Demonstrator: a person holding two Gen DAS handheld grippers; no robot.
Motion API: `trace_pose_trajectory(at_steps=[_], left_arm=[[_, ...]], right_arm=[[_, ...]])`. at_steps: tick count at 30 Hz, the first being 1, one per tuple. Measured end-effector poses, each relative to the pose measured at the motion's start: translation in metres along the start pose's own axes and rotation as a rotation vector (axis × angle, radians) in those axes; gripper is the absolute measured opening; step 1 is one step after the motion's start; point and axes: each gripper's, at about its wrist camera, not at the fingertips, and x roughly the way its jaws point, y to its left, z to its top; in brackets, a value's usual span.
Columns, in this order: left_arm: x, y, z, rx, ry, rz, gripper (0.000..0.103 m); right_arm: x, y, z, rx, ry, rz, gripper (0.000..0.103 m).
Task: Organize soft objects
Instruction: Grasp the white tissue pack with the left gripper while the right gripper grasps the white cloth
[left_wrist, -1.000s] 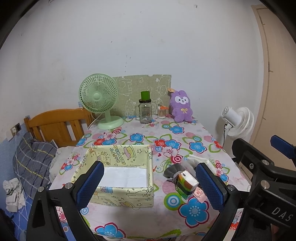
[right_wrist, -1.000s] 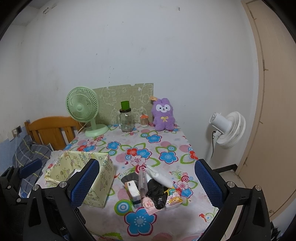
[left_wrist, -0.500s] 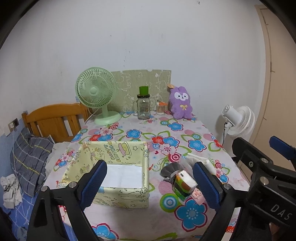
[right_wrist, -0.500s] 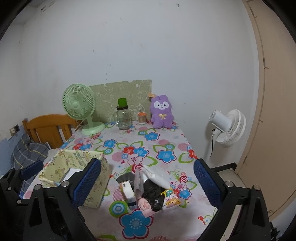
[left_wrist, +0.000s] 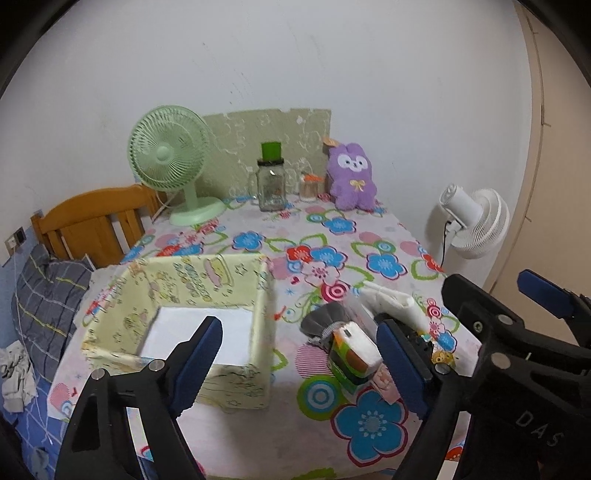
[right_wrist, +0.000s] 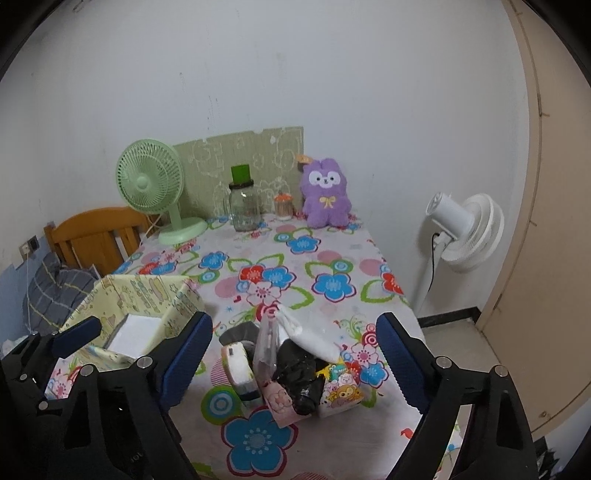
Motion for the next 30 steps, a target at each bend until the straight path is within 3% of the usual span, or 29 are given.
trace_pose_trajectory(at_steps=[27, 30], left_arm=[[0.071, -0.036, -0.019, 0.024, 0.17, -0.049, 0.086], [0.076, -0.038, -0.022, 0.027, 0.182, -0.053, 0.082]], right_arm=[[0.072, -0.024, -0.024, -0.014, 0.159, 0.022, 0.083], [0.08, -0.024, -0.026, -0.016, 0.178, 0.026, 0.082]])
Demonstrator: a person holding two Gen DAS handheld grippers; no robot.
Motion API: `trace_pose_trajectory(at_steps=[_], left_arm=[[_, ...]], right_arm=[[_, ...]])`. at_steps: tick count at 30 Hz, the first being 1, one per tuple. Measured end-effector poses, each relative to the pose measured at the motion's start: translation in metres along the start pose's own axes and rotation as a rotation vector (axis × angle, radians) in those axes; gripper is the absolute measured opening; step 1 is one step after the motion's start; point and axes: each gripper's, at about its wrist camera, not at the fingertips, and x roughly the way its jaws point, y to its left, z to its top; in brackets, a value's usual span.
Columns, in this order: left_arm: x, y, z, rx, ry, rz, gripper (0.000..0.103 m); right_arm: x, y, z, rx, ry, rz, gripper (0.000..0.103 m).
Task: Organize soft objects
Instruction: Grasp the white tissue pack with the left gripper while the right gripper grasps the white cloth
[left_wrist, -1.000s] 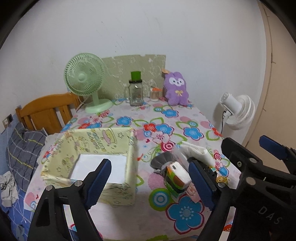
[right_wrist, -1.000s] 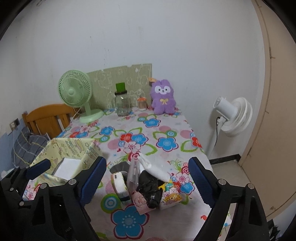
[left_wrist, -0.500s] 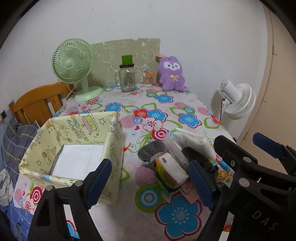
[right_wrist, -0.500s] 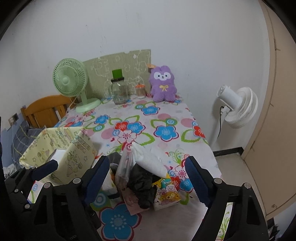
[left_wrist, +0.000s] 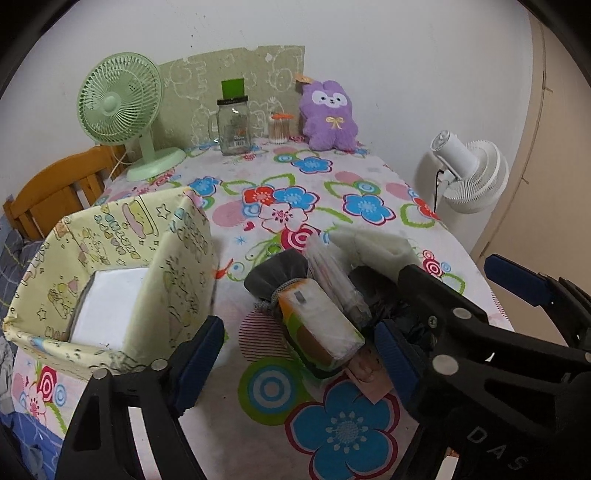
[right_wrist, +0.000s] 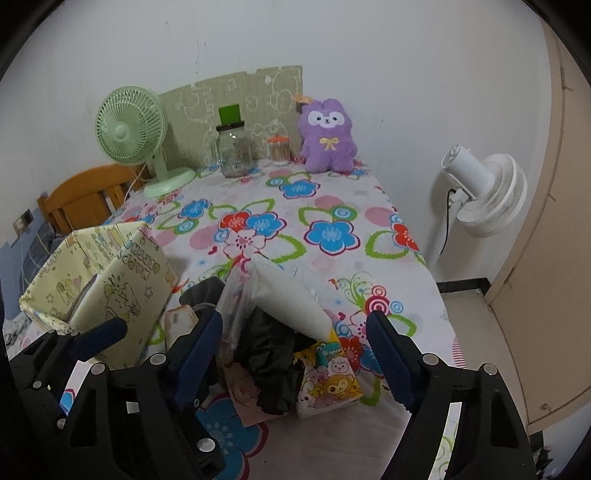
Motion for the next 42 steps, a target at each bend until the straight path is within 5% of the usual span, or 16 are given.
trace_pose_trajectory(at_steps=[3, 10, 22, 26, 37, 42], left_arm=[[0.008, 0.0, -0.001, -0.003, 0.026, -0.012, 0.077], [0.024, 0.005, -0.004, -0.028, 0.093, -0.065, 0.049], [0.035, 0.004, 0.002, -0.02, 0.092, -0.061, 0.029], [0.038, 0.007, 0.003, -0.029, 0.096, -0.052, 0.026], [0.044, 0.009, 0.008, -0.04, 0.106, -0.046, 0.024], [0.046, 0.011, 0.011, -0.051, 0.108, -0.038, 0.019]], right_arm=[[0.008, 0.0, -0.001, -0.002, 0.019, 0.005, 0.081], [0.023, 0.001, -0.002, 0.0, 0.052, 0.014, 0.077], [0.048, 0.009, 0.004, -0.019, 0.083, 0.03, 0.064], [0.054, 0.009, 0.006, -0.024, 0.085, 0.029, 0.054], [0.063, 0.009, 0.016, -0.038, 0.082, 0.026, 0.054], [0.066, 0.012, 0.018, -0.056, 0.08, 0.04, 0.03]])
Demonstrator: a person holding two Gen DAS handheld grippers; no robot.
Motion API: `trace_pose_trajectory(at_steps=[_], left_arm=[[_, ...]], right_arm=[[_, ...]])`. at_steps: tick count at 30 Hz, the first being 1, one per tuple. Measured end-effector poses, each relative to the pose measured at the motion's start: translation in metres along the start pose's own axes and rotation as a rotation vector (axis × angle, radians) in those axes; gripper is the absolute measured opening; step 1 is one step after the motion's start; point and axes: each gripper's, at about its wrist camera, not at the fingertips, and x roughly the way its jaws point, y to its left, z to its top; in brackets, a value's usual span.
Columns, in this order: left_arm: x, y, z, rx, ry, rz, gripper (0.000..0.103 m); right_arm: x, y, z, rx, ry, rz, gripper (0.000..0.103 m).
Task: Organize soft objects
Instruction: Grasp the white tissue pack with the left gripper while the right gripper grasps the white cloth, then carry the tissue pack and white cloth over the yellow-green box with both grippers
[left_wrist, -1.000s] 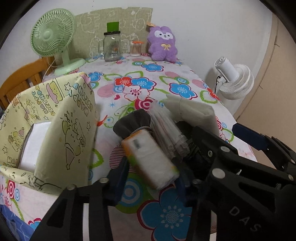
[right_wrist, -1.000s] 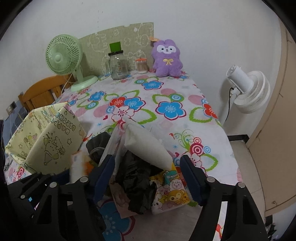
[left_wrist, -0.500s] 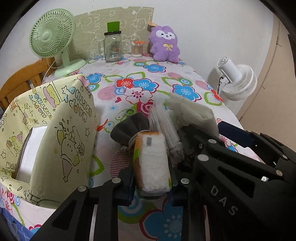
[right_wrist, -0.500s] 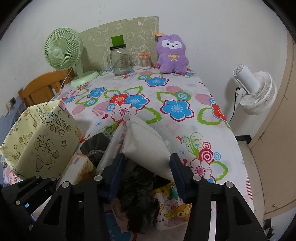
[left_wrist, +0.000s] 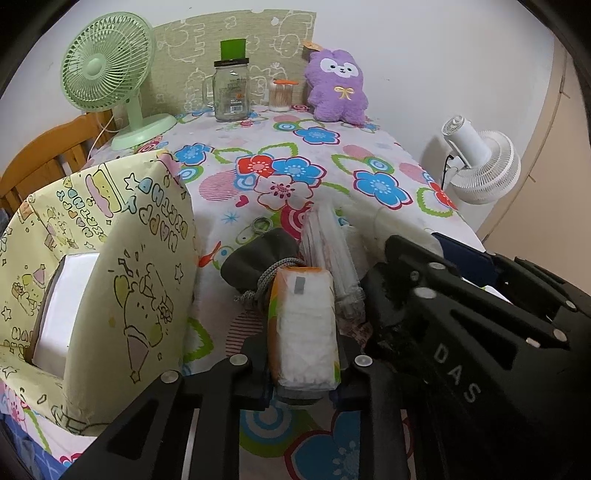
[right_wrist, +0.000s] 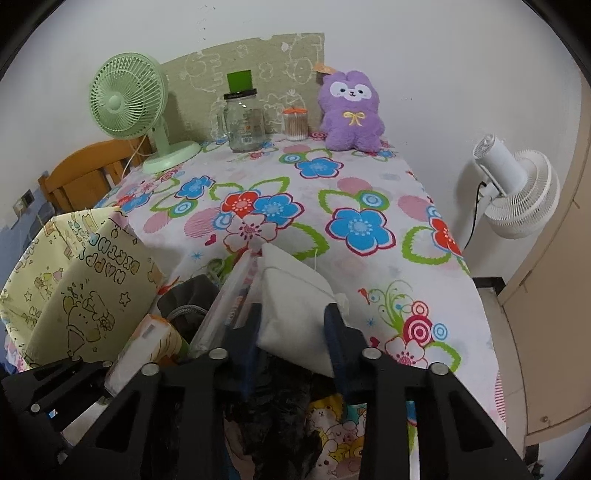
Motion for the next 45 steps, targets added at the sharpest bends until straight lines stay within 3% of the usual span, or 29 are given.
trace_pose_trajectory(at_steps=[14, 45], left_arm=[[-0.023, 0.001, 0.006, 0.006, -0.055, -0.001, 0.018], [-0.07, -0.015, 0.029, 0.059, -0.151, -0.015, 0.018]], right_arm=[[-0.026, 0.001, 0.006, 0.026, -0.055, 0.015, 0.015], [-0.081, -0.009, 0.025, 0.091, -0.178, 0.031, 0.014]])
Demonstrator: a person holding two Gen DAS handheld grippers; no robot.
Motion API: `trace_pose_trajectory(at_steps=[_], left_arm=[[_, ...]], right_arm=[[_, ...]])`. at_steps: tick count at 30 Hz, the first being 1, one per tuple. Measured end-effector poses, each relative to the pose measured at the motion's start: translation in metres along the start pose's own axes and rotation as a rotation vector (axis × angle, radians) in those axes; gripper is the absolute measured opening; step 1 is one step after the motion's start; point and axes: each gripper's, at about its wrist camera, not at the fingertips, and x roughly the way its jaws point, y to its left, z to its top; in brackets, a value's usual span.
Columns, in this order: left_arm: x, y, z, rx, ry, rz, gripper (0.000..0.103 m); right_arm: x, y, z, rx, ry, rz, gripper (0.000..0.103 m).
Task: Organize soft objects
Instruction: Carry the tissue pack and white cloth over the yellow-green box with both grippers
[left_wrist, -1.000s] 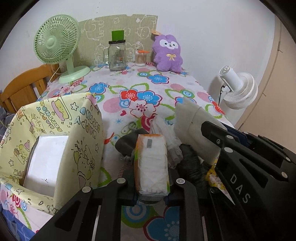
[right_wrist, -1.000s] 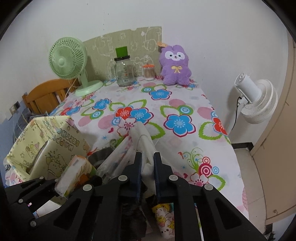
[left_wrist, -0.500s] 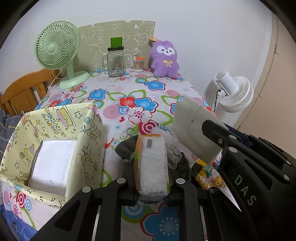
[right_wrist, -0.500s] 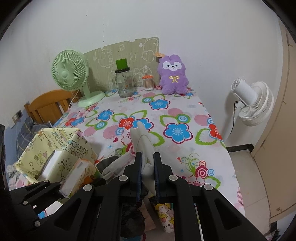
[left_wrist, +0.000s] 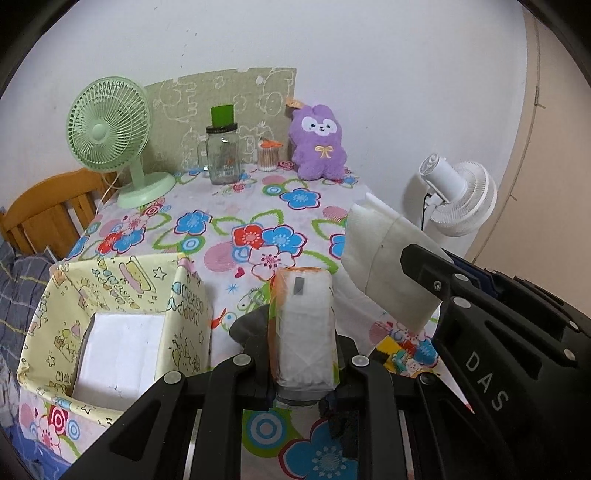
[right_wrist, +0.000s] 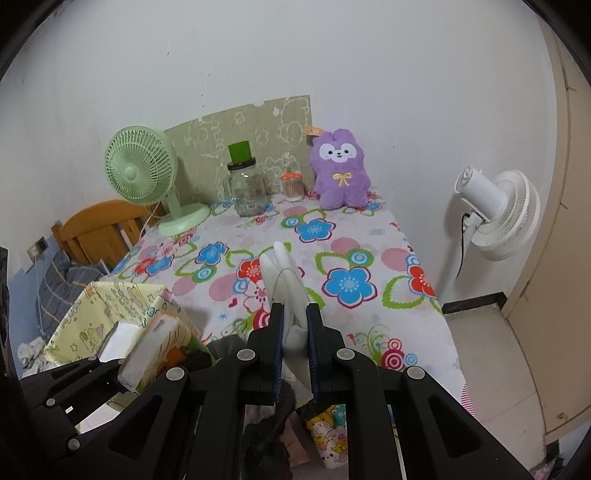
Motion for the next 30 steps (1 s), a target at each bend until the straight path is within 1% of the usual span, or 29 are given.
trace_pose_trajectory(at_steps=[6, 15, 23, 30], left_arm=[[-0.007, -0.002, 0.004, 0.01, -0.012, -0.002, 0.018], [-0.022, 0.001, 0.007, 0.019, -0.034, -0.006, 0.018], [-0.036, 0.013, 0.007, 0.027, -0.051, -0.005, 0.018], [-0.049, 0.03, 0.008, 0.018, -0.074, 0.002, 0.018]], right_arm=[[-0.009, 0.0, 0.004, 0.0, -0.013, -0.002, 0.014], [-0.025, 0.012, 0.01, -0.015, -0.034, -0.005, 0.015], [-0.037, 0.032, 0.012, -0.029, -0.043, -0.012, 0.015], [-0.045, 0.054, 0.015, -0.04, -0.054, -0.017, 0.015]])
